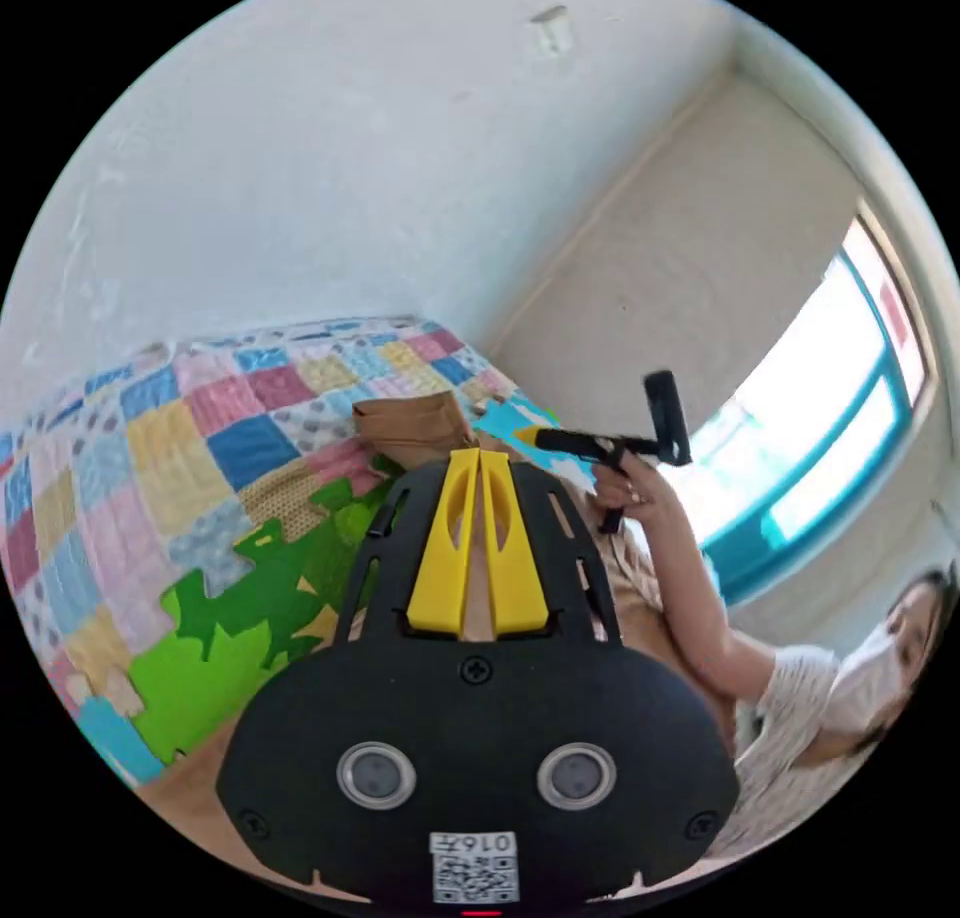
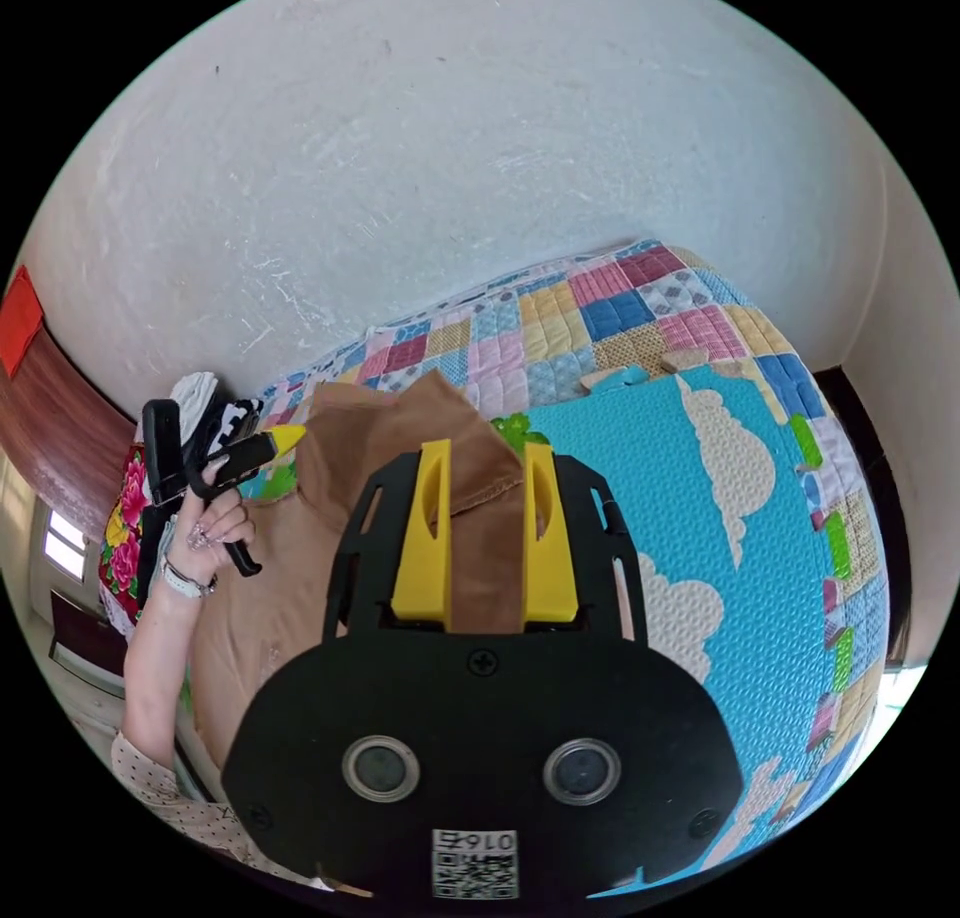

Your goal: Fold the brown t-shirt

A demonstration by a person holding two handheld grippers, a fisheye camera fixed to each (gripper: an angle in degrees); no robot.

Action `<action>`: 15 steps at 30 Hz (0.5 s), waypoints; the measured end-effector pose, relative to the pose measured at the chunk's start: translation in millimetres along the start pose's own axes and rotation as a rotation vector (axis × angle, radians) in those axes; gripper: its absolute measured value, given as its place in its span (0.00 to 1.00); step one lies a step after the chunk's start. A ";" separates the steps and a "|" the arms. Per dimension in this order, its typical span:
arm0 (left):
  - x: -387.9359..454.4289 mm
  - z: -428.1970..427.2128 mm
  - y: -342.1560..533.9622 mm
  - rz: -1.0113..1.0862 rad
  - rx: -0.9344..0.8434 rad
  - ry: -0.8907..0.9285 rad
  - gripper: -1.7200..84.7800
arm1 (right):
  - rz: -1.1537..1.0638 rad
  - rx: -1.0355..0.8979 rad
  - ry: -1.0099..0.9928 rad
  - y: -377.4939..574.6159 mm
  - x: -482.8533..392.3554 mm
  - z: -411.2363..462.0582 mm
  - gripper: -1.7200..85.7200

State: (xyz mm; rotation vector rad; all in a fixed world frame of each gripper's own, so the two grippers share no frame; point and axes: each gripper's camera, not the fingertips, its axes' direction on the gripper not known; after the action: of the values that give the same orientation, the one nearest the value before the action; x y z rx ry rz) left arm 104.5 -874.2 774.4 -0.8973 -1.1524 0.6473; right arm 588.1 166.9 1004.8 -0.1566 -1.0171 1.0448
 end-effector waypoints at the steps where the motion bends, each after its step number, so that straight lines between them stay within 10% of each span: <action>1: 18.5 -5.1 -3.8 0.161 -0.041 0.025 0.01 | -0.001 0.005 -0.011 0.8 3.8 -4.9 0.14; 7: 73.5 15.1 12.6 0.583 -0.568 -0.146 0.01 | -0.006 0.054 -0.101 5.8 17.1 -33.1 0.14; 15: 65.7 -44.2 -33.2 0.212 -0.143 -0.145 0.08 | -0.197 -0.043 -0.134 2.0 -45.6 -29.7 0.17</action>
State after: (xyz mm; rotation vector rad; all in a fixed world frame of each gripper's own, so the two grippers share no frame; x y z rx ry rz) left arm 165.9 -848.6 828.9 -1.1196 -1.2548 0.8211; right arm 604.2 142.7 958.8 -0.0208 -1.1526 0.8632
